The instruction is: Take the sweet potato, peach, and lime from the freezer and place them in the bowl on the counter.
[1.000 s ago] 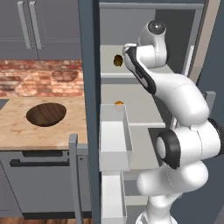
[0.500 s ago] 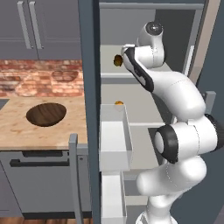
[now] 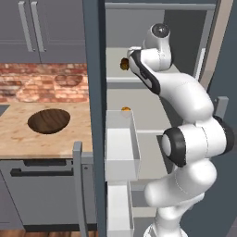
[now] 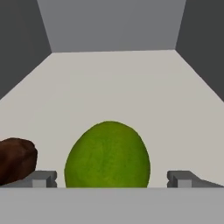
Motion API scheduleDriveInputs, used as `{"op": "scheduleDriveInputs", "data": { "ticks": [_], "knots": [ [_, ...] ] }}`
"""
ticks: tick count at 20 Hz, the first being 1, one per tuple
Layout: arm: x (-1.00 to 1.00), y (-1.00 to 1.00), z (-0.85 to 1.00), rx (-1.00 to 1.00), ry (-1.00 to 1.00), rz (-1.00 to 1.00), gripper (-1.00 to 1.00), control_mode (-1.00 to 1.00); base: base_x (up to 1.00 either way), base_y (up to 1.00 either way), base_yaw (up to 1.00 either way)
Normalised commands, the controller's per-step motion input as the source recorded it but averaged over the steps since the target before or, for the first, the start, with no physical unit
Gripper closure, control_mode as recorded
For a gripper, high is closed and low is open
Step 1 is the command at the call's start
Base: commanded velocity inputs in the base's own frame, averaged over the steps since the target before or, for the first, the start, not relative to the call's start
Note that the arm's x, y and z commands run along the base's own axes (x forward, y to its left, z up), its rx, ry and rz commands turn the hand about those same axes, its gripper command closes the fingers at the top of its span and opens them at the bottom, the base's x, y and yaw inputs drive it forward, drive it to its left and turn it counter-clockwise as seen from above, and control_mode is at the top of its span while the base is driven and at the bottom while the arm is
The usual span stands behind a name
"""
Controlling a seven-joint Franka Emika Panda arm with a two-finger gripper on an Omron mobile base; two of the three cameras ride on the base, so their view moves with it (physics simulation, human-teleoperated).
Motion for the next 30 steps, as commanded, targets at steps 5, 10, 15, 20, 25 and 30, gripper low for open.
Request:
{"op": "scheduleDriveInputs", "data": {
  "ticks": [5, 10, 15, 20, 25, 30],
  "knots": [
    [0.16, 0.00, -0.08, 0.00, 0.00, 0.00, -1.00, -1.00, 0.00, 0.00, 0.00],
    [0.16, 0.00, -0.11, 0.00, 0.00, 0.00, -1.00, -1.00, 0.00, 0.00, 0.00],
    [0.12, 0.00, -0.14, 0.00, 0.00, 0.00, 1.00, -1.00, 0.00, 0.00, 0.00],
    [0.01, 0.01, -0.14, 0.00, 0.00, 0.00, 1.00, -1.00, 0.00, 0.00, 0.00],
    [-0.24, 0.01, -0.23, 0.00, 0.00, 0.00, 1.00, -1.00, 0.00, 0.00, 0.00],
    [-0.38, 0.01, -0.03, 0.00, -0.03, 0.00, 1.00, -1.00, 0.00, 0.00, 0.00]
  ]
}}
